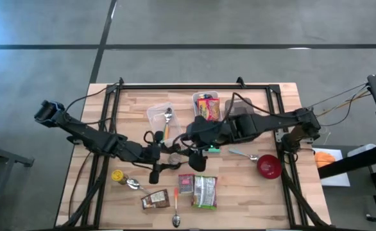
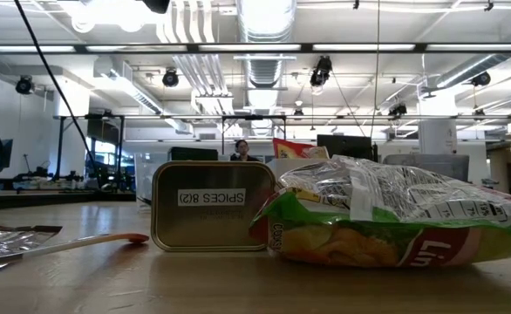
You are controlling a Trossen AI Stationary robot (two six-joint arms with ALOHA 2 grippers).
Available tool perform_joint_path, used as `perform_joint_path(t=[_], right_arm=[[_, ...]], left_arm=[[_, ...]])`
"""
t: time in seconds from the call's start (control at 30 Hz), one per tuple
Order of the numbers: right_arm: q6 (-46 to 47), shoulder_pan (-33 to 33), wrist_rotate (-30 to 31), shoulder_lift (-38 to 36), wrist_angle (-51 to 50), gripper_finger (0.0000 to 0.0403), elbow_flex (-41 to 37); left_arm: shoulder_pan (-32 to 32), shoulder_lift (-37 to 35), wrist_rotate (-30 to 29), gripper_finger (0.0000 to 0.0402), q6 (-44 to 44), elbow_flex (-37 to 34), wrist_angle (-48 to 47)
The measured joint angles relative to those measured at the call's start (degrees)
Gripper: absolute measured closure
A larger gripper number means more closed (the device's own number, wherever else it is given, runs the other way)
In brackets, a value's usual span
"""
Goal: Pick & Place Food Item
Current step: Put the brown seasoning bottle into the black bin
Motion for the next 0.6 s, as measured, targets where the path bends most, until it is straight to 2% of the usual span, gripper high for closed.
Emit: perform_joint_path(t=[0.5, 0.6], right_arm=[[-0.7, 0.5, -0.1, 2.5, 1.2, 0.0149, -0.4], [-0.7, 0.9, -2.4, 2.6, 1.5, 0.0149, 0.2]], left_arm=[[1.9, 0.6, 0.2, 0.0225, -1.9, 0.2, -1.1], [1.9, 0.6, 0.4, 0.0225, -2.0, 0.2, -0.9]])
